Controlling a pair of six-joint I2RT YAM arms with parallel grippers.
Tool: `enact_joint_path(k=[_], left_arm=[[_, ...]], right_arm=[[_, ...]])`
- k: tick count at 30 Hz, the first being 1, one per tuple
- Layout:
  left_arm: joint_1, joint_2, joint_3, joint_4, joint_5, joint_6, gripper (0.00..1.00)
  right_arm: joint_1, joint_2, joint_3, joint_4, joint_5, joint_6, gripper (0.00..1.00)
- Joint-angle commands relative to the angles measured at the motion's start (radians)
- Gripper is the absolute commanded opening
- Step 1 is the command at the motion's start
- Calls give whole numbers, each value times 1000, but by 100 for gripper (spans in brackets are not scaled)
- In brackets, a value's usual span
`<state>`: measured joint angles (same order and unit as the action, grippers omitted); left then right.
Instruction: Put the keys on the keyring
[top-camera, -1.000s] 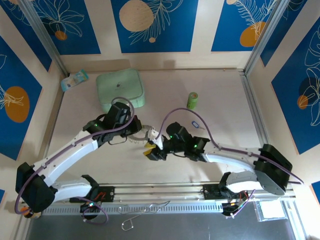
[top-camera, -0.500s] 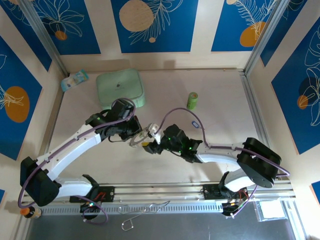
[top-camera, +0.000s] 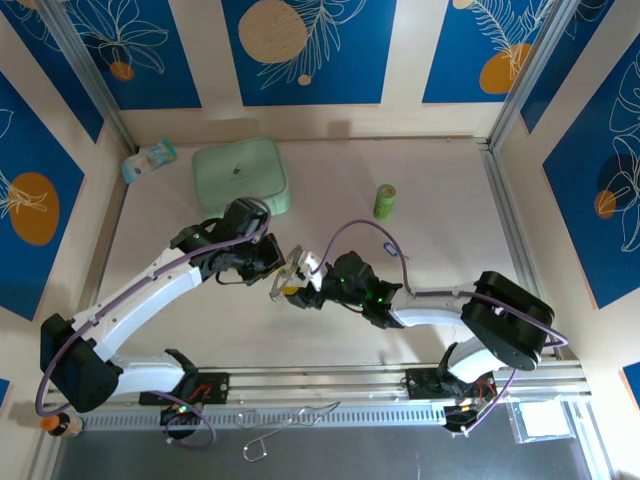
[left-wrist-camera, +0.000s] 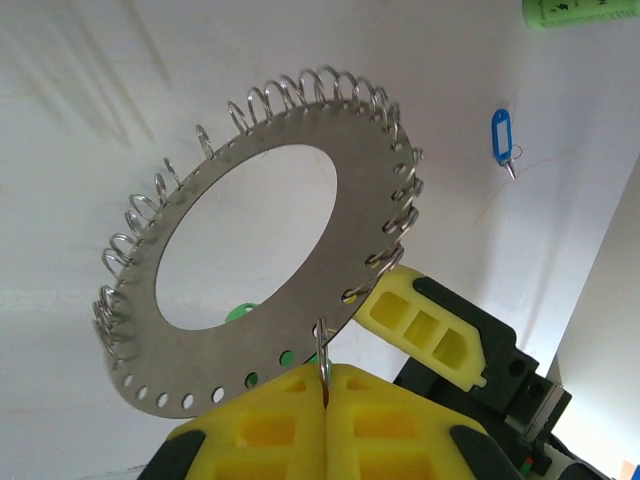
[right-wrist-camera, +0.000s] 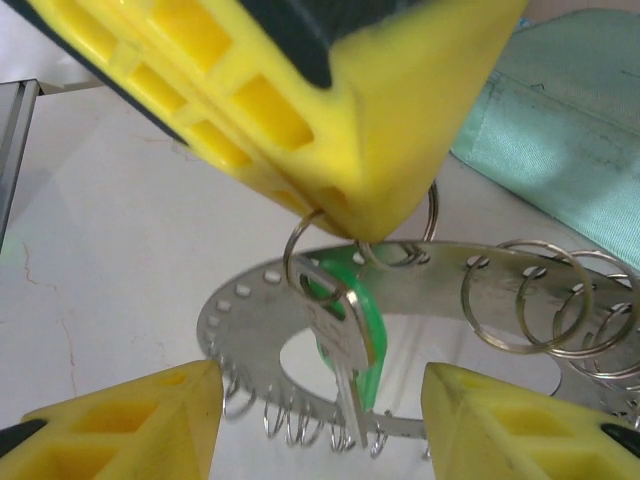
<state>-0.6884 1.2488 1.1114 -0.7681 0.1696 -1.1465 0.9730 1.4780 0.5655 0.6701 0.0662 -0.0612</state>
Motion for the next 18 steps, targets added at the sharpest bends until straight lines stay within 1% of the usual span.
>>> enact_joint_path(k=[1, 5, 10, 12, 15, 18], left_arm=[[-14, -3, 42, -25, 25, -15, 0], [-17, -3, 43, -25, 25, -14, 0], [-20, -5, 41, -23, 23, -18, 0], [-23, -9, 42, -21, 13, -25, 0], [-25, -11, 43, -29, -4, -32, 0], [-25, -9, 44, -37, -14, -39, 0]], right_arm=[[-4, 7, 24, 66, -35, -22, 54], [-7, 2, 22, 71, -68, -22, 46], [-13, 1, 19, 56, -89, -20, 26], [-28, -5, 6, 48, -91, -6, 17], [-54, -19, -20, 30, -112, 33, 6], [-75, -14, -37, -4, -130, 58, 2]])
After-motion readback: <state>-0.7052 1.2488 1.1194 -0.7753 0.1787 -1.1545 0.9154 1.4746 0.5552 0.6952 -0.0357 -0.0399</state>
